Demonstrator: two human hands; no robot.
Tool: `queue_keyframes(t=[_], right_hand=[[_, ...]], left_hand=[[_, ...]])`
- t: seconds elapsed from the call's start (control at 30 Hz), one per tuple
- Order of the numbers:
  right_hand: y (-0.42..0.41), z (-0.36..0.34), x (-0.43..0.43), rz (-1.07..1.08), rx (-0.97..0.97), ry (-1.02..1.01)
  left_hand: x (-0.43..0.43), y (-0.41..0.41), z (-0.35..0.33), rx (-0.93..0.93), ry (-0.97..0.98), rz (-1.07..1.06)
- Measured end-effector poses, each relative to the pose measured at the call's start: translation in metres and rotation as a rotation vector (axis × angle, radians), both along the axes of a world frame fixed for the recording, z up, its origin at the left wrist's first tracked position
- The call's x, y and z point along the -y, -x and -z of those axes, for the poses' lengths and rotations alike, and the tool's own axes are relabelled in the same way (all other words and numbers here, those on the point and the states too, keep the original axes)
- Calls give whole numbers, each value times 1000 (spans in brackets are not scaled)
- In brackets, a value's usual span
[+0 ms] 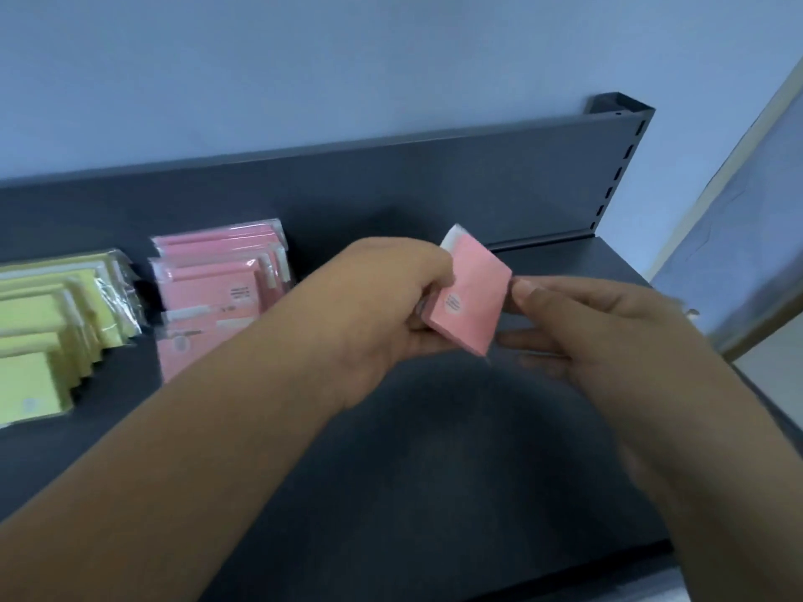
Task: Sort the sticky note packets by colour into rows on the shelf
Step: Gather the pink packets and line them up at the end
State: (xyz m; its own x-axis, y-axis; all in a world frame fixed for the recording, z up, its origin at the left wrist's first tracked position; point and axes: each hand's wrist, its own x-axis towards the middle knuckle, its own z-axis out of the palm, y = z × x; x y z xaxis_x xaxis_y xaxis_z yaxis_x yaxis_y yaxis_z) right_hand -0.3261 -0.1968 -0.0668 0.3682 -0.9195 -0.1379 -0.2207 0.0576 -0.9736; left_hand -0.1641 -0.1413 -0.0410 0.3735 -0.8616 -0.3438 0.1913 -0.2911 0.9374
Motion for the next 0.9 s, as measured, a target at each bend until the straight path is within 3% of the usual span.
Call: queue_keyframes(t=[0.27, 0.47, 0.6, 0.8, 0.9], right_hand=[[-64, -5, -47, -46, 114, 48], [-114, -1, -81, -177, 42, 187], [-132, 2, -95, -213, -92, 315], [-147, 5, -111, -235, -155, 251], [-150, 8, -113, -208, -281, 371]], left_hand=[[-86, -64, 1, 183, 145, -60], [-144, -116, 12, 510, 227, -80], [-160, -139, 26, 807, 141, -97], [-168, -151, 40, 763, 65, -92], [-164, -154, 42, 705, 48, -133]])
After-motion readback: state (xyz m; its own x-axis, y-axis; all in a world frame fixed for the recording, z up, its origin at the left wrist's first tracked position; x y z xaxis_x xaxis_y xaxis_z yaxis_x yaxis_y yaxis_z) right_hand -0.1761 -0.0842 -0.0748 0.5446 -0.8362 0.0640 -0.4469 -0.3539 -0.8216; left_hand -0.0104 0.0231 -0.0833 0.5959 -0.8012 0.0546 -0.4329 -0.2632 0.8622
